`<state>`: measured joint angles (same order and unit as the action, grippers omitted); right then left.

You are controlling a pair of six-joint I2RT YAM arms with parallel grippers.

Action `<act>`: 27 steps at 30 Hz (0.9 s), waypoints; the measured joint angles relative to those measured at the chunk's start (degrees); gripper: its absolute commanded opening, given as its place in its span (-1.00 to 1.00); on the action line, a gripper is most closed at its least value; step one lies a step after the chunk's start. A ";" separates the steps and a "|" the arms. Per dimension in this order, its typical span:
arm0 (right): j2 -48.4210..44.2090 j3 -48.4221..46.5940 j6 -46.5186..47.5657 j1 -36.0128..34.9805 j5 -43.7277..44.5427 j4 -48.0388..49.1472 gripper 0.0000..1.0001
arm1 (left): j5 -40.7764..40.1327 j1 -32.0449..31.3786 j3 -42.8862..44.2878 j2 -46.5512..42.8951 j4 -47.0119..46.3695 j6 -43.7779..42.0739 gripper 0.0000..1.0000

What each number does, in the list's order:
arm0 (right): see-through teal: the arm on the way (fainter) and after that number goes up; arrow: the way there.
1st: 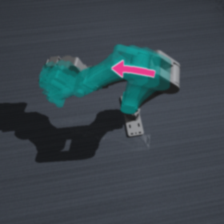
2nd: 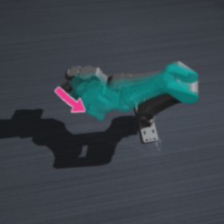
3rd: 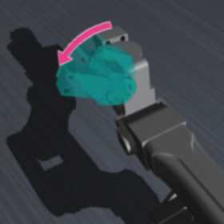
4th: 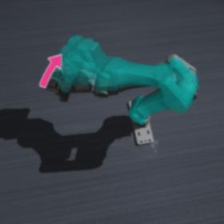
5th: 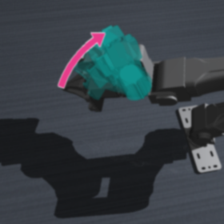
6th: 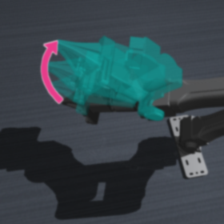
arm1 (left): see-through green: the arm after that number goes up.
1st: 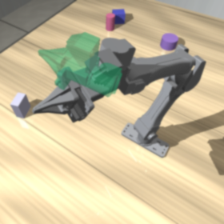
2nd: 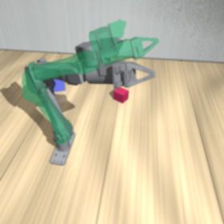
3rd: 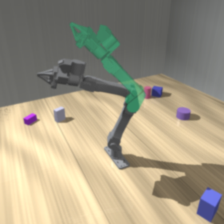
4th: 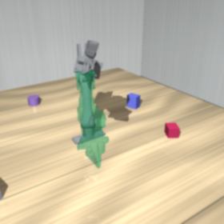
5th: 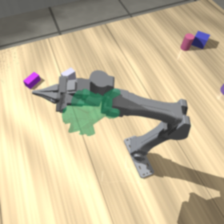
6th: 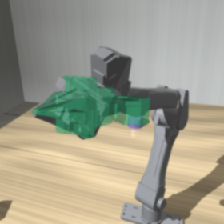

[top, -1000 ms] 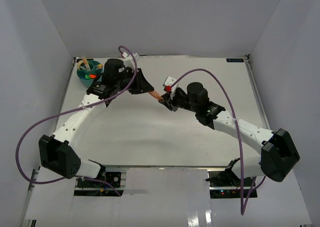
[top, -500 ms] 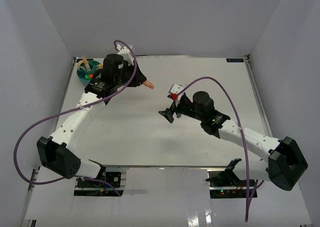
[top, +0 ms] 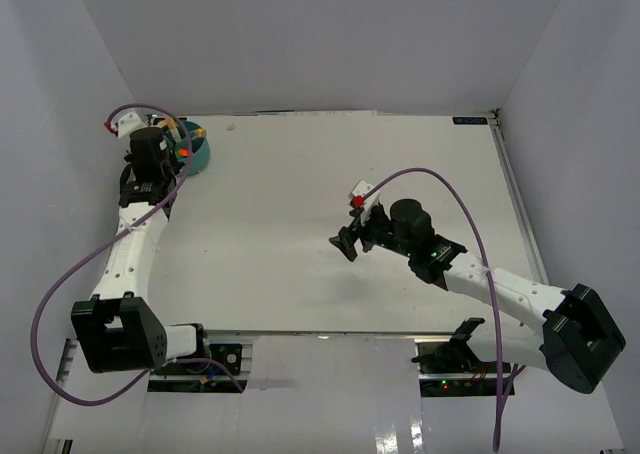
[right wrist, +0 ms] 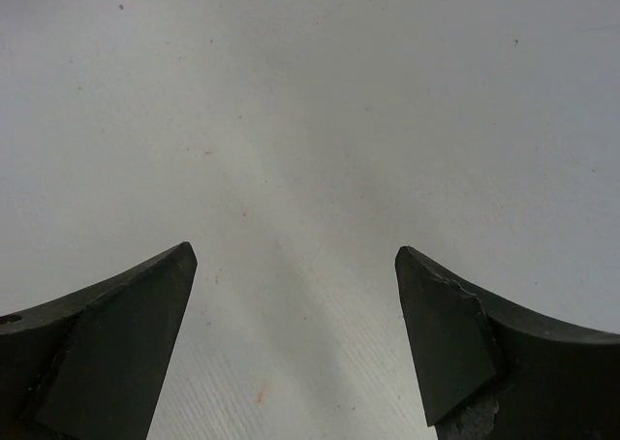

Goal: Sort the stationery into containers
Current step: Place the pen in the storage box.

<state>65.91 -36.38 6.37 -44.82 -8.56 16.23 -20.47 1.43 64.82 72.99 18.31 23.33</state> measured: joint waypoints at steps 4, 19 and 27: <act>-0.39 1.57 -1.05 0.00 0.52 0.17 0.80 | -1.49 6.71 -1.68 0.26 -3.98 2.93 -0.85; -1.05 2.56 -1.90 0.00 2.32 0.24 0.80 | -1.57 12.85 2.97 16.52 -17.31 10.21 -0.83; -0.92 2.56 -1.84 0.02 3.06 0.24 0.80 | -0.04 13.09 8.85 24.28 -20.09 11.91 -0.83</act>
<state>64.99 -33.82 4.54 -44.80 -5.50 16.47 -20.51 14.52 73.67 97.27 -1.78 35.24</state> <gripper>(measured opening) 0.900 0.289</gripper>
